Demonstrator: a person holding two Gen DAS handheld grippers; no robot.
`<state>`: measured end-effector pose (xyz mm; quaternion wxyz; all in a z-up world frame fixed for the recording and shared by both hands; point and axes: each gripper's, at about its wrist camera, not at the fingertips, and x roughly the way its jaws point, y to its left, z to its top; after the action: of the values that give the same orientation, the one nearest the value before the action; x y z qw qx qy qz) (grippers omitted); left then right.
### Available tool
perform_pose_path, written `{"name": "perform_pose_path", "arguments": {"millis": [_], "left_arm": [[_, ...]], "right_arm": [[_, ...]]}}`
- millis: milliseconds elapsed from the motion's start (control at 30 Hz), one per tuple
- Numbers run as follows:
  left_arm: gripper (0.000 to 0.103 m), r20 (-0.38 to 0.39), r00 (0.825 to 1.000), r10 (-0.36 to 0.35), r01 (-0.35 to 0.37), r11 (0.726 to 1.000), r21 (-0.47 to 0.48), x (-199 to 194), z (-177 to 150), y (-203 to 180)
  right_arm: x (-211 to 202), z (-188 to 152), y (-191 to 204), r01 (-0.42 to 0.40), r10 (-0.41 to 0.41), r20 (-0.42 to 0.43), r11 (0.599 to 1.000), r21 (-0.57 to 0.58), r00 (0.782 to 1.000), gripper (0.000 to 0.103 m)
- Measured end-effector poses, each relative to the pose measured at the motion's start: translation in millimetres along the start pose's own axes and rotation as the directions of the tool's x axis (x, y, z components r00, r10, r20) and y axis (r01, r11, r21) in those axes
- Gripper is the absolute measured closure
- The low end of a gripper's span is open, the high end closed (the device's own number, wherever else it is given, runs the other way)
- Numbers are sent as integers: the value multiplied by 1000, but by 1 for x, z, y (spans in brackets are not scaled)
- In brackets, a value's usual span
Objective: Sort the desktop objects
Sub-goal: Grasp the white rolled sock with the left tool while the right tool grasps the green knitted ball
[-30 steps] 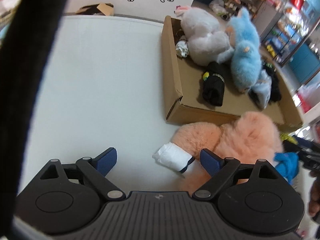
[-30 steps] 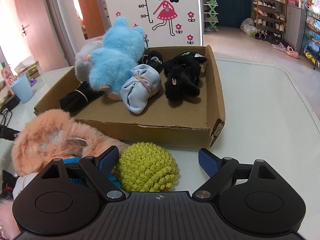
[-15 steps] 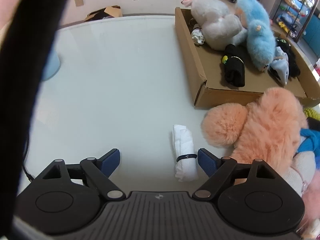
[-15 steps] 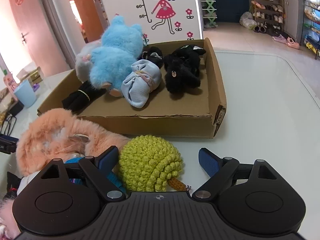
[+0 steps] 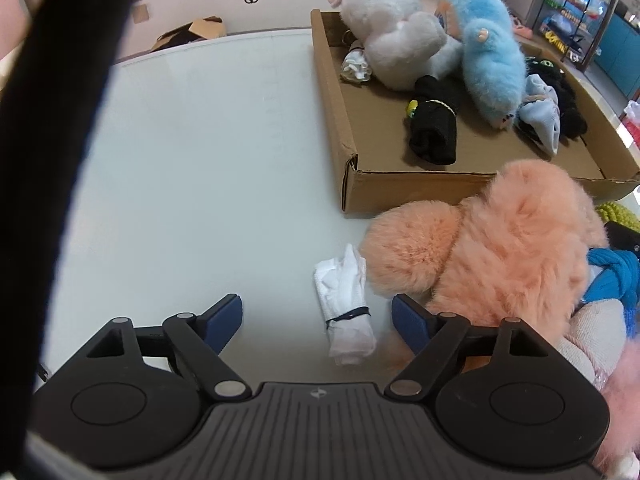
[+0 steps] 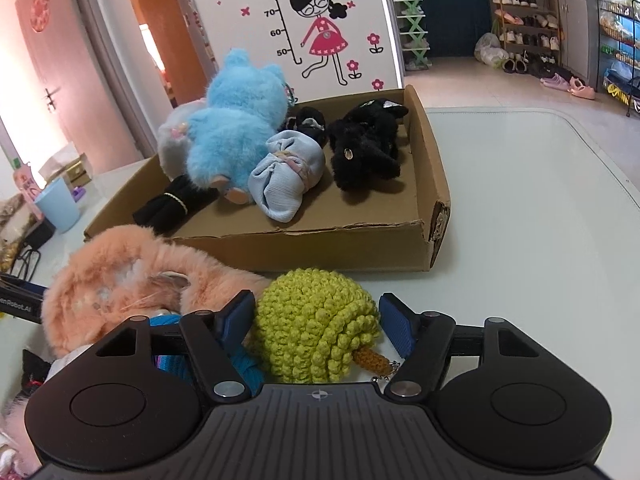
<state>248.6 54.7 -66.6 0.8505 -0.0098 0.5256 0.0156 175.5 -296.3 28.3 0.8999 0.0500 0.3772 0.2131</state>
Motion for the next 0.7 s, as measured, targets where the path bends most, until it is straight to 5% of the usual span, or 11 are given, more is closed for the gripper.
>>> {"name": "perform_pose_path", "arguments": {"millis": [100, 133, 167, 467, 700], "left_arm": [[39, 20, 1000, -1, 1, 1000, 0, 1, 2, -4], [56, 29, 1000, -1, 1, 1000, 3, -1, 1, -6], [84, 35, 999, -5, 5, 1000, 8, -4, 0, -9], [87, 12, 996, -83, 83, 993, -82, -6, 1, -1], [87, 26, 998, -64, 66, 995, -75, -5, 0, -4]], "right_arm": [[-1, -2, 3, 13, -13, 4, 1000, -23, 1000, 32], [-1, -2, 4, 15, -15, 4, 1000, -21, 1000, 33], [-2, -2, 4, 18, -18, 7, 1000, -23, 1000, 33], [-11, -7, -5, -2, 1, 13, 999, 32, 1000, 36], [-22, -5, -14, -8, 5, 34, 997, 79, 999, 36]]}}
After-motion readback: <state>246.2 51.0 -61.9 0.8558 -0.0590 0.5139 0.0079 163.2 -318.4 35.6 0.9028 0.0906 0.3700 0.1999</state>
